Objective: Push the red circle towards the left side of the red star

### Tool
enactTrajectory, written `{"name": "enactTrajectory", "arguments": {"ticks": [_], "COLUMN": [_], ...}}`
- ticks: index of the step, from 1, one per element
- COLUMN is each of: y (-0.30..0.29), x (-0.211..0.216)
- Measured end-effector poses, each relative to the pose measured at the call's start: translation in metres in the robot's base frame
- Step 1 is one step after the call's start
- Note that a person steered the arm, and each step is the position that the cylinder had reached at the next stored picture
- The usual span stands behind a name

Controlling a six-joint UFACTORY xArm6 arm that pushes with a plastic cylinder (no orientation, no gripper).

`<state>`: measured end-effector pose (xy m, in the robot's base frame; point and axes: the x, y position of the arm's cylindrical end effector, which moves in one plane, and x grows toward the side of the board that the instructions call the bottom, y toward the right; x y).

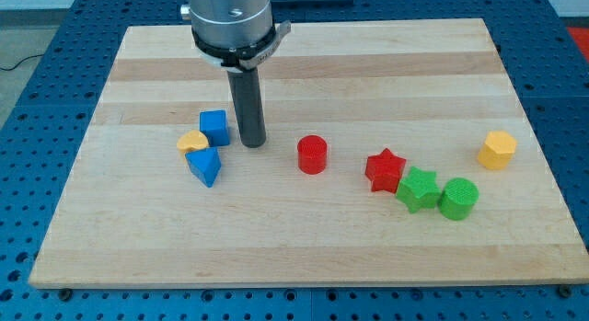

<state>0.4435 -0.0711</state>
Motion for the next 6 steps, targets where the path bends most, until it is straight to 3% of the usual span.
{"name": "enactTrajectory", "arguments": {"ticks": [3, 6], "y": [0.074, 0.093], "x": [0.023, 0.047]}}
